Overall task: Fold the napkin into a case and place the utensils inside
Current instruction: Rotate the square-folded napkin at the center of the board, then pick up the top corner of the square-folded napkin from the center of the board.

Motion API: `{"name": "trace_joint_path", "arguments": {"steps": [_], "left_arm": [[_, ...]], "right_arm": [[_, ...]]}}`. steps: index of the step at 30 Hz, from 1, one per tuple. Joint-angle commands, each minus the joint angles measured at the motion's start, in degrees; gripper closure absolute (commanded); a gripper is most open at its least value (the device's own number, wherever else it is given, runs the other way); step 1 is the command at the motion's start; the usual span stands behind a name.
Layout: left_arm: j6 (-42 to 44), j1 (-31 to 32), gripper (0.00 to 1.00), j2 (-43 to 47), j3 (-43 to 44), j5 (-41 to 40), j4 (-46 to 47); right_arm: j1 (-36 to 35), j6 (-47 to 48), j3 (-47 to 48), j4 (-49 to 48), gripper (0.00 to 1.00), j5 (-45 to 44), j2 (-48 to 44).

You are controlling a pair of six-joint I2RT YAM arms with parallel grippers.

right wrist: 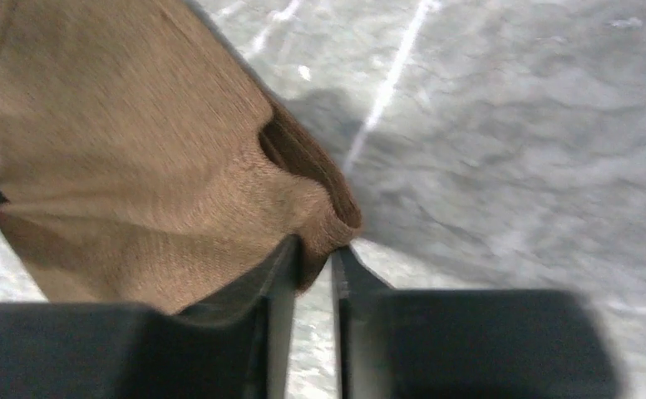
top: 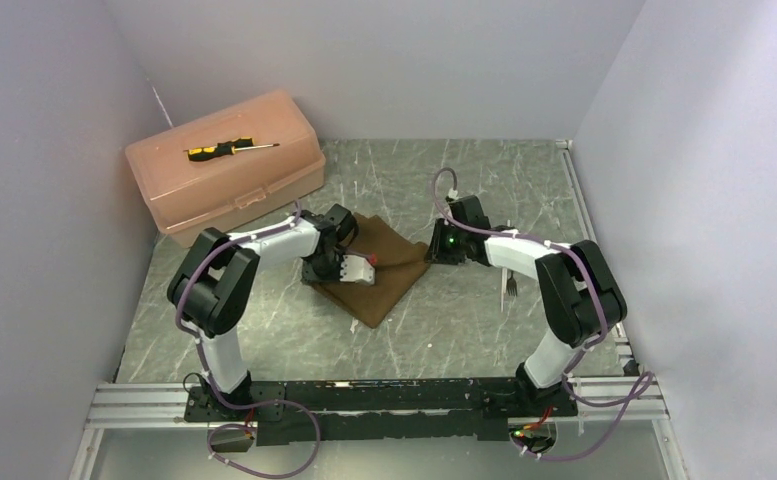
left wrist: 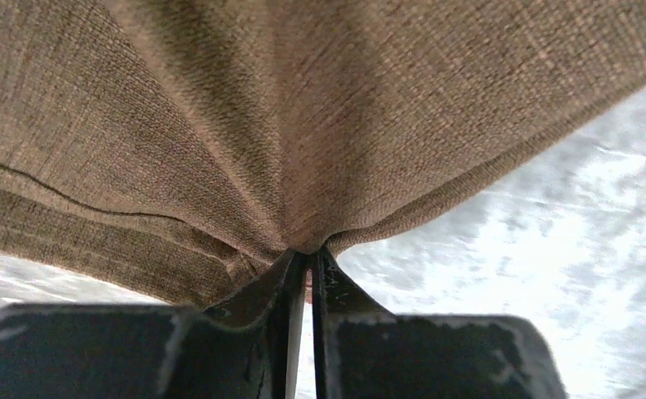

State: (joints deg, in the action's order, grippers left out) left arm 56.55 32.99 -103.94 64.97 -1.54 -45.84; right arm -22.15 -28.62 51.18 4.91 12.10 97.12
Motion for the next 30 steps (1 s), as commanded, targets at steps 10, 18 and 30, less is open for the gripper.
{"name": "trace_joint_path", "arguments": {"steps": [10, 18, 30], "left_arm": [[-8.1, -10.86, 0.53, 0.74, 8.36, 16.9, 2.45], [-12.69, -20.94, 0.47, 2.51, 16.75, 33.67, -8.86], [-17.17, -21.71, 0.52, 1.93, 8.85, 32.98, -5.05]], "right_arm": [[0.55, 12.53, 17.01, -0.97, 0.52, 5.92, 0.03], [-0.5, 21.23, 36.71, 6.73, 0.53, 11.31, 17.89], [-0.25, 26.19, 51.13, 14.19, 0.53, 20.0, 33.77]]}}
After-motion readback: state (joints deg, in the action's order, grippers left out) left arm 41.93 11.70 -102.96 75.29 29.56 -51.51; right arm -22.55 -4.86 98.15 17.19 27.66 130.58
